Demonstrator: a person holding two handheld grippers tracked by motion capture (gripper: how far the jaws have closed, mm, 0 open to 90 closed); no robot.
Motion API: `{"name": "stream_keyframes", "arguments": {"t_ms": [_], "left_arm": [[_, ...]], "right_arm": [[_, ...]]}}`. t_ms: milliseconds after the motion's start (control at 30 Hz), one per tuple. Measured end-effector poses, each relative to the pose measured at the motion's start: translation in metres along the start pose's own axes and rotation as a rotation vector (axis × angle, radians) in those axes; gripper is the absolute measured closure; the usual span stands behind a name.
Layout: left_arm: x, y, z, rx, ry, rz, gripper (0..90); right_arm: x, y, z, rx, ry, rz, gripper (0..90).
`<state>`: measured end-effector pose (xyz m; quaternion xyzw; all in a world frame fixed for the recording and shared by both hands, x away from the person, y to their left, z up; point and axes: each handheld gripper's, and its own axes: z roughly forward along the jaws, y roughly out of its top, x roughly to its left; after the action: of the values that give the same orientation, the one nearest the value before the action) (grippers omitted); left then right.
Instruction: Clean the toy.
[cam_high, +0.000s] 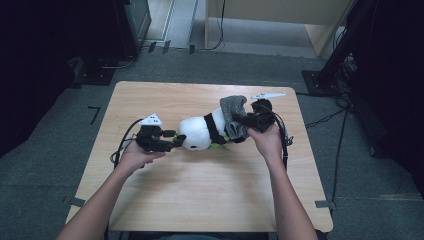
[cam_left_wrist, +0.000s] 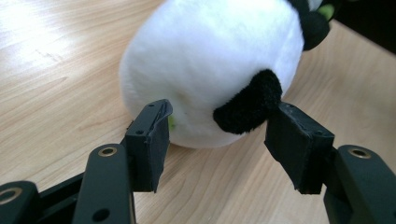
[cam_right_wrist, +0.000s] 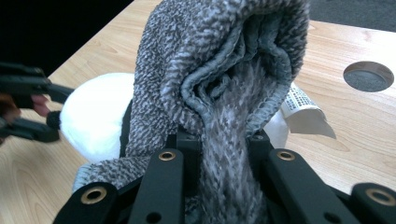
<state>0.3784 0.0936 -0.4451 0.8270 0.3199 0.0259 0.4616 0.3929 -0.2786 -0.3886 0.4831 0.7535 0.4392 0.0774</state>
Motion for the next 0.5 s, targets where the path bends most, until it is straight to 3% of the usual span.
{"name": "stream_keyframes", "arguments": {"t_ms": [133,300,400,500], "left_arm": [[0.009,0.006,-0.007,0.003,0.007,0.057,40.1],[0.025,0.017,-0.011,-0.002,-0.025,0.05,40.8],[0.031,0.023,-0.004,0.002,-0.04,0.064,41.0],[0.033,0.027,0.007,0.018,-0.056,0.111,41.1]], "right_arm": [[-0.004,0.003,0.001,0.024,0.01,-0.013,75.7],[-0.009,0.005,0.001,0.042,0.008,-0.021,75.6],[-0.012,0.004,0.001,0.044,0.025,-0.021,75.5],[-0.013,0.004,0.001,0.048,0.038,-0.02,75.5]]}}
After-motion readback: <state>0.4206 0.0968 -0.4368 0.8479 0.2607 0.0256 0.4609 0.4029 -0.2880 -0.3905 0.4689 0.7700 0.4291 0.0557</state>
